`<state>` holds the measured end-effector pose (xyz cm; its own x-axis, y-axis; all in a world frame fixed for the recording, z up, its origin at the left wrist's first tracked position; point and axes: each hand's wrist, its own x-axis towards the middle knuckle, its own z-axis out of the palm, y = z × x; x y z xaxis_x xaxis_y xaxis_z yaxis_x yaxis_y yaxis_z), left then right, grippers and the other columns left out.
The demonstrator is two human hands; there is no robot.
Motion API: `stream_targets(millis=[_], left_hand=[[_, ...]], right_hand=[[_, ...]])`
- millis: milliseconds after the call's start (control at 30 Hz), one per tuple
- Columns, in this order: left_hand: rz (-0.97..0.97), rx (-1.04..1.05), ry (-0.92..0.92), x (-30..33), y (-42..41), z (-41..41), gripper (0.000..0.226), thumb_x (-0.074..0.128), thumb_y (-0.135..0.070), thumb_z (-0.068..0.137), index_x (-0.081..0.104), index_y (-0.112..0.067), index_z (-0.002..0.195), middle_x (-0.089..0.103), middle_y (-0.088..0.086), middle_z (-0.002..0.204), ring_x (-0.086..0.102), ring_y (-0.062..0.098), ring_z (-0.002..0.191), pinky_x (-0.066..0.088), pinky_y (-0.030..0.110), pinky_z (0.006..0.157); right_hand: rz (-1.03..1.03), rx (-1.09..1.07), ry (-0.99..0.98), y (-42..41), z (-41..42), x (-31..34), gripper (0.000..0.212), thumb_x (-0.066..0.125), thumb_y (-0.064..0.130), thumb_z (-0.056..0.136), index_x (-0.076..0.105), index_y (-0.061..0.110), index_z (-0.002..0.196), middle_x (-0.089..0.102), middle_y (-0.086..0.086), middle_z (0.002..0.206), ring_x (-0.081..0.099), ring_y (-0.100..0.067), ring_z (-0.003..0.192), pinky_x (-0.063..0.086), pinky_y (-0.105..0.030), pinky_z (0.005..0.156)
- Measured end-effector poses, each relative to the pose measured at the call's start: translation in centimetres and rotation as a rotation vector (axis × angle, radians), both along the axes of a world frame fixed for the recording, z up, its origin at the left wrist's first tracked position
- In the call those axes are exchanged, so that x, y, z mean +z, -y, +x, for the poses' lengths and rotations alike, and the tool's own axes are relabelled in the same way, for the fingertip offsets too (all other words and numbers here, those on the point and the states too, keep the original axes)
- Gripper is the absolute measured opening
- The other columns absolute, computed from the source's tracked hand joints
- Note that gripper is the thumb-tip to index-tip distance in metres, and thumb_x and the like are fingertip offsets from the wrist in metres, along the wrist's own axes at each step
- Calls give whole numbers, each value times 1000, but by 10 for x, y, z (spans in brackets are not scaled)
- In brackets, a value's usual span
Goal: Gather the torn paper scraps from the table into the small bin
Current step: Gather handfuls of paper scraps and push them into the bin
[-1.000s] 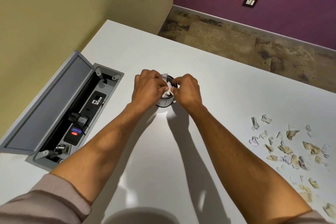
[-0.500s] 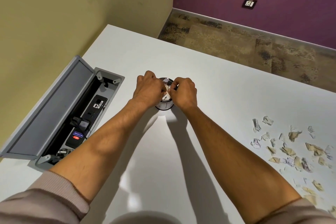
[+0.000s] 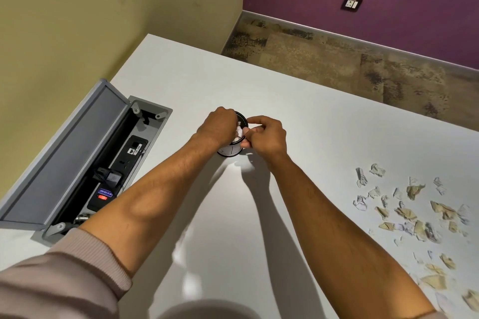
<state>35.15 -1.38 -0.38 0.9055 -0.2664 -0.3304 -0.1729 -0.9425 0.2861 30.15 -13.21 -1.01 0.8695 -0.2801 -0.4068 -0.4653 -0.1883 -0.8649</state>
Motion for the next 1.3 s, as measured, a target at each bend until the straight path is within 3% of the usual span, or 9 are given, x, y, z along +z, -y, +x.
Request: stream_targets(millis=[167, 367, 567, 700, 867, 933, 1033, 1167, 1300], left_hand=[[43, -50, -30, -9, 7, 6, 29, 56, -6, 88, 67, -14, 114, 59, 12, 104, 60, 30, 89, 51, 35, 75], [77, -72, -43, -6, 14, 8, 24, 54, -11, 89, 69, -14, 107, 57, 8, 93, 57, 26, 80, 50, 32, 69], [39, -39, -15, 0, 7, 3, 30, 51, -1, 88, 67, -11, 112, 62, 12, 103, 61, 32, 90, 54, 38, 77], [-36, 36, 60, 12, -4, 2, 30, 57, -3, 87, 70, -15, 111, 63, 13, 112, 61, 34, 100, 54, 42, 87], [-10, -22, 2, 14, -5, -10, 20, 60, -3, 82, 71, -15, 92, 63, 11, 104, 62, 33, 89, 56, 40, 79], [36, -62, -45, 8, -4, -10, 24, 57, -1, 84, 71, -13, 98, 60, 11, 105, 60, 31, 88, 54, 37, 77], [87, -125, -75, 1, -2, -2, 19, 52, 0, 86, 68, -6, 93, 61, 10, 94, 53, 26, 77, 43, 32, 66], [143, -161, -114, -5, 0, 10, 11, 50, -4, 88, 58, -9, 84, 58, 8, 85, 52, 25, 74, 42, 33, 64], [123, -188, -157, -8, 3, 15, 18, 50, -11, 88, 67, -13, 93, 64, 4, 87, 61, 26, 85, 53, 36, 78]], right_hand=[[91, -40, -14, 1, 0, -3, 20, 66, 4, 88, 68, 10, 106, 69, -12, 79, 71, -19, 58, 54, -19, 49], [75, -63, -14, 1, 0, -7, 19, 69, 5, 86, 69, 12, 103, 72, -12, 80, 70, -15, 53, 50, -16, 46], [-26, -63, -21, -1, -1, -2, 17, 69, 15, 87, 70, 17, 104, 72, -6, 74, 65, -24, 55, 61, -43, 55], [-38, -113, -6, 4, -7, 6, 13, 64, 12, 89, 71, 16, 98, 71, -6, 80, 65, -21, 58, 60, -34, 52], [-67, -13, -4, 3, -16, 9, 12, 69, 11, 86, 69, 14, 97, 70, -5, 70, 63, -13, 50, 43, -13, 37], [-38, 8, -23, 1, -16, 7, 21, 64, 1, 85, 67, 10, 104, 68, -5, 67, 64, -12, 47, 51, -20, 41], [31, -10, -74, 2, -17, 1, 36, 55, -9, 82, 63, 6, 113, 67, -9, 73, 71, -26, 60, 62, -39, 57], [129, -36, -27, -1, -17, -9, 34, 51, 0, 89, 60, 10, 120, 70, -10, 86, 74, -26, 66, 62, -41, 66], [109, 39, 66, -5, -12, -7, 36, 64, 12, 90, 58, 15, 125, 69, -14, 88, 73, -28, 67, 62, -40, 64]])
